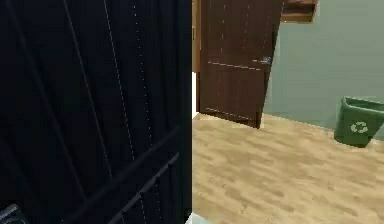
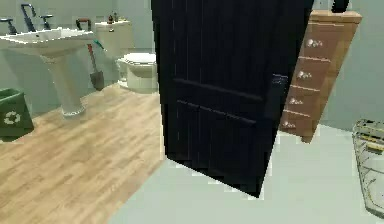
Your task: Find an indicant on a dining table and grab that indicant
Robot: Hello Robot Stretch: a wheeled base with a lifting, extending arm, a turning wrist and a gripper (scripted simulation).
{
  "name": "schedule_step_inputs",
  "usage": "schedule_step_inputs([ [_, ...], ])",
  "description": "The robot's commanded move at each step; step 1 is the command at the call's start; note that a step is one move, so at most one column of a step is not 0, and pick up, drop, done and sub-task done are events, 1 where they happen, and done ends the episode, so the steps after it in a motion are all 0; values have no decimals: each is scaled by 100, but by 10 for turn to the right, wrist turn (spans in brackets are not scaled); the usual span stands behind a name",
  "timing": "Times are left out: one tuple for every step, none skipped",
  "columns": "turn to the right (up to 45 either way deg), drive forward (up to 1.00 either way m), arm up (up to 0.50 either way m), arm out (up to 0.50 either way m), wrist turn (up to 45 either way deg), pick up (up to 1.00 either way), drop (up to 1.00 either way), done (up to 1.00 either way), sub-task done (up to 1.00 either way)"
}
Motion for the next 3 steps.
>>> schedule_step_inputs([
  [450,0,0,0,0,0,0,0,0],
  [450,0,0,0,0,0,0,0,0],
  [300,0,0,0,0,0,0,0,0],
])
